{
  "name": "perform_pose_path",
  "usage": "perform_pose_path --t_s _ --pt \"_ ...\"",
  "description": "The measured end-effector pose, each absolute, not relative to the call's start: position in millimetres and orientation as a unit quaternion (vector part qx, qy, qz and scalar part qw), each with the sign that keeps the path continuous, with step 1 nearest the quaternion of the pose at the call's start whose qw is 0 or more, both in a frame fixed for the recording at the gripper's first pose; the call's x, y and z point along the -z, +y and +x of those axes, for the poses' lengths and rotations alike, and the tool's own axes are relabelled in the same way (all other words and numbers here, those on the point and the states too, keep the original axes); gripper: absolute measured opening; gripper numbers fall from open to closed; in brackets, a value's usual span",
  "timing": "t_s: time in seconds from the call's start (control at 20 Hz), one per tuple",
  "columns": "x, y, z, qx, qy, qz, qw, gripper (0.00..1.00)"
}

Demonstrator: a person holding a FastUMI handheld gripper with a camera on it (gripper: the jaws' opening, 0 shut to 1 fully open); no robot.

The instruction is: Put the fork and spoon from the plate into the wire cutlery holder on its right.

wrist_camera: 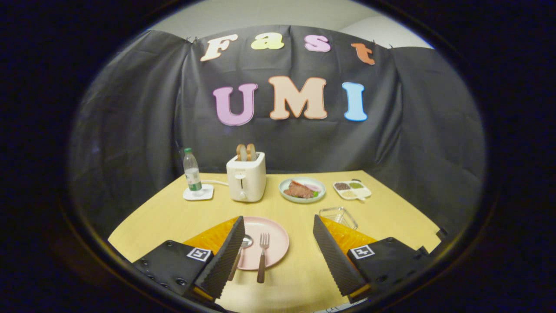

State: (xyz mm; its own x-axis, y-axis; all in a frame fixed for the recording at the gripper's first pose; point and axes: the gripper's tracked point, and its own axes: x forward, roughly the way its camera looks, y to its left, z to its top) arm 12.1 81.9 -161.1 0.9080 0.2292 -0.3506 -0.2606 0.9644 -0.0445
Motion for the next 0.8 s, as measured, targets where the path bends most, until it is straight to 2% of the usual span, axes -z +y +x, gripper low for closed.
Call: perform_pose_path --t_s 0.35,0.7,0.8 --pt "233 86 -3 -0.139 0.243 -0.060 0.958 1.00" --pt "275 78 -12 -0.148 0.290 -0.067 0.943 1.00" --pt "284 78 -13 -0.152 0.300 -0.065 0.940 0.91"
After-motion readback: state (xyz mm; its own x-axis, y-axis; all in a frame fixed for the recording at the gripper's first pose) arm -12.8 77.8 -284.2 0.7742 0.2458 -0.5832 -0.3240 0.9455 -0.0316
